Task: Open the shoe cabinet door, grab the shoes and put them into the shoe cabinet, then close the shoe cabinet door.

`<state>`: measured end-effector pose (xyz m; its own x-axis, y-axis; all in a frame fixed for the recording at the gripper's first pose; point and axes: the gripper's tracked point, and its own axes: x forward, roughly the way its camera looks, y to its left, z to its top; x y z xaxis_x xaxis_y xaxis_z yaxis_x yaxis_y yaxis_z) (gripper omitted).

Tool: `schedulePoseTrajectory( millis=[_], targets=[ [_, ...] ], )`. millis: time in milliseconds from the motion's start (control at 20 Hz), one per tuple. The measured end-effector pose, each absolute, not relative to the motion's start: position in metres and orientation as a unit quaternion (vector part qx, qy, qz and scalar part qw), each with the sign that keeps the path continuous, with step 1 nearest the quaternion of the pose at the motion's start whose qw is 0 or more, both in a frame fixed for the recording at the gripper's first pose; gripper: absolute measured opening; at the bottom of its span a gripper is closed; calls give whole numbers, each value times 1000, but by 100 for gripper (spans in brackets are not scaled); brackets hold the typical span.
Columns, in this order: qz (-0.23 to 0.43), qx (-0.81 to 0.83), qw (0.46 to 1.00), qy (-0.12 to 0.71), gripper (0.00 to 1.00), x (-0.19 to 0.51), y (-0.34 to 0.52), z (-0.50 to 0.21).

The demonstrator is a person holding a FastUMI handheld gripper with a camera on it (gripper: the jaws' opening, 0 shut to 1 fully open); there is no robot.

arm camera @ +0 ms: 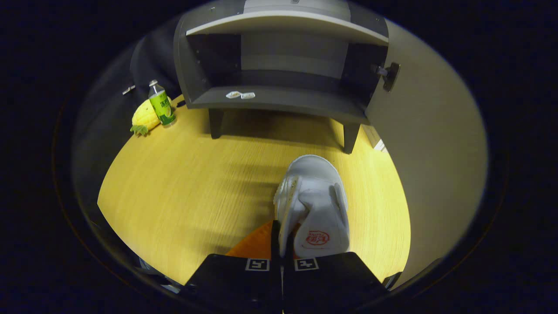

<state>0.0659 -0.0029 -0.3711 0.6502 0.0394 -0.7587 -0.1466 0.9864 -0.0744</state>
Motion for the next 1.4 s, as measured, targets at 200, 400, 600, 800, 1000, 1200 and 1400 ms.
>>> schedulePoseTrajectory(
  millis=[200,400,600,800,1000,1200,1400],
  targets=[
    [42,-38,923,380,6,59,14,-326],
    [46,-26,937,345,6,47,24,-274],
    [55,-14,947,315,6,43,28,-221],
    [64,-9,956,288,6,49,33,-174],
    [75,-17,963,259,6,60,45,-128],
    [80,-29,971,223,6,93,58,-85],
    [78,-53,977,190,6,146,66,-50]
  ],
)
